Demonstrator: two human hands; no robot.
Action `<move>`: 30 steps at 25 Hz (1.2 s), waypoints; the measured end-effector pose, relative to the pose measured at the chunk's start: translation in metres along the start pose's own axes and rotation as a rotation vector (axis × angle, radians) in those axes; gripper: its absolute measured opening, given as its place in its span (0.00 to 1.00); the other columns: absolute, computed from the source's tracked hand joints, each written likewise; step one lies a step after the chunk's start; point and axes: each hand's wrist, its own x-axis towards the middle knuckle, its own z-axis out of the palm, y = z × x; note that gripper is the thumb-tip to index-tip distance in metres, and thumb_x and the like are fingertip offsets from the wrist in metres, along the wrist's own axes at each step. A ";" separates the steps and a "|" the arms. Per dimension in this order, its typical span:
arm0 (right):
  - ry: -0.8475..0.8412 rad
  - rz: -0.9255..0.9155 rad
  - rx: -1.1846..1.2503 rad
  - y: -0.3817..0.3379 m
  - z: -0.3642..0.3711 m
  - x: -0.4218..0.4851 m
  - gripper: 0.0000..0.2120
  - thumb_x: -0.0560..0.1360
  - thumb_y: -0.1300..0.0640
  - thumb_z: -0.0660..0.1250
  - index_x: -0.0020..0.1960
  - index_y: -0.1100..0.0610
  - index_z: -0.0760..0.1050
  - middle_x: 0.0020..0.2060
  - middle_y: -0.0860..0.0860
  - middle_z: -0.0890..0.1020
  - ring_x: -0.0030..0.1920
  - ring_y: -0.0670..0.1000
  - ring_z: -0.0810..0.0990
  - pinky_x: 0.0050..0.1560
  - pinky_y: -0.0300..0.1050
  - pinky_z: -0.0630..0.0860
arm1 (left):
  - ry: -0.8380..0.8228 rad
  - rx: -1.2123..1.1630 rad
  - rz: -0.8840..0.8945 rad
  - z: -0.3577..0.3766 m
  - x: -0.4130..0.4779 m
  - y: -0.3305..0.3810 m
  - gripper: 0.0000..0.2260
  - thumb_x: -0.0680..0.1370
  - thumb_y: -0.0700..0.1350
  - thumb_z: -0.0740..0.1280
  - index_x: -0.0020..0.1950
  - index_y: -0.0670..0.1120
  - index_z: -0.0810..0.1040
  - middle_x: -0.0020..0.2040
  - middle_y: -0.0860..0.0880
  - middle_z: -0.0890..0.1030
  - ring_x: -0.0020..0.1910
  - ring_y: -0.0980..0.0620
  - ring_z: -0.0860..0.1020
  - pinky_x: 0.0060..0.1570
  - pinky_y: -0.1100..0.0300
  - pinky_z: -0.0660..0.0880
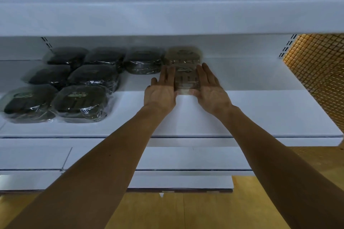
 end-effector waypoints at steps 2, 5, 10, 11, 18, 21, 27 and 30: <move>-0.021 -0.012 0.013 -0.003 -0.002 0.000 0.40 0.79 0.52 0.64 0.80 0.52 0.40 0.80 0.53 0.45 0.79 0.57 0.50 0.75 0.55 0.60 | -0.006 -0.039 -0.027 -0.002 -0.003 0.001 0.39 0.81 0.53 0.64 0.81 0.51 0.40 0.82 0.45 0.49 0.65 0.39 0.71 0.58 0.48 0.74; -0.072 0.050 0.081 -0.008 -0.010 -0.010 0.47 0.78 0.49 0.67 0.77 0.45 0.32 0.79 0.51 0.38 0.79 0.58 0.46 0.73 0.56 0.62 | -0.026 -0.176 -0.100 0.001 -0.022 0.001 0.43 0.79 0.58 0.64 0.80 0.52 0.35 0.81 0.43 0.47 0.70 0.38 0.68 0.60 0.48 0.74; -0.043 0.122 0.141 -0.008 -0.012 -0.046 0.48 0.76 0.42 0.67 0.80 0.51 0.35 0.80 0.51 0.39 0.79 0.54 0.44 0.75 0.48 0.54 | -0.072 -0.258 -0.142 -0.005 -0.052 0.000 0.40 0.81 0.61 0.60 0.80 0.51 0.36 0.81 0.42 0.46 0.69 0.41 0.73 0.61 0.54 0.75; -0.059 0.143 0.126 -0.010 -0.012 -0.053 0.47 0.77 0.42 0.66 0.80 0.53 0.36 0.80 0.52 0.40 0.79 0.53 0.44 0.76 0.47 0.52 | -0.079 -0.245 -0.137 -0.008 -0.057 -0.001 0.38 0.81 0.60 0.60 0.81 0.50 0.39 0.81 0.42 0.47 0.69 0.41 0.73 0.61 0.54 0.74; -0.265 0.132 -0.001 -0.029 -0.042 -0.100 0.41 0.81 0.46 0.62 0.80 0.59 0.39 0.80 0.54 0.43 0.79 0.52 0.45 0.76 0.43 0.47 | -0.164 -0.128 -0.009 -0.034 -0.109 -0.011 0.35 0.82 0.55 0.61 0.81 0.49 0.42 0.81 0.44 0.48 0.69 0.43 0.72 0.62 0.53 0.73; -0.313 0.073 -0.080 -0.045 -0.062 -0.117 0.40 0.81 0.46 0.61 0.80 0.60 0.40 0.80 0.54 0.44 0.79 0.52 0.45 0.76 0.44 0.48 | -0.153 -0.125 0.057 -0.055 -0.124 -0.007 0.37 0.81 0.56 0.62 0.81 0.49 0.42 0.82 0.45 0.47 0.71 0.43 0.70 0.65 0.53 0.71; -0.198 -0.044 -0.126 -0.089 -0.112 -0.134 0.37 0.81 0.44 0.59 0.81 0.55 0.43 0.80 0.51 0.48 0.79 0.52 0.49 0.76 0.46 0.53 | 0.052 -0.186 0.205 -0.111 -0.135 0.000 0.32 0.82 0.54 0.61 0.81 0.48 0.48 0.81 0.47 0.53 0.79 0.47 0.56 0.72 0.53 0.63; -0.121 -0.095 -0.138 -0.106 -0.141 -0.143 0.35 0.81 0.45 0.60 0.81 0.54 0.47 0.80 0.50 0.51 0.79 0.51 0.52 0.75 0.45 0.54 | 0.147 -0.210 0.292 -0.139 -0.141 0.006 0.30 0.82 0.53 0.60 0.81 0.47 0.53 0.80 0.49 0.56 0.78 0.49 0.56 0.72 0.54 0.64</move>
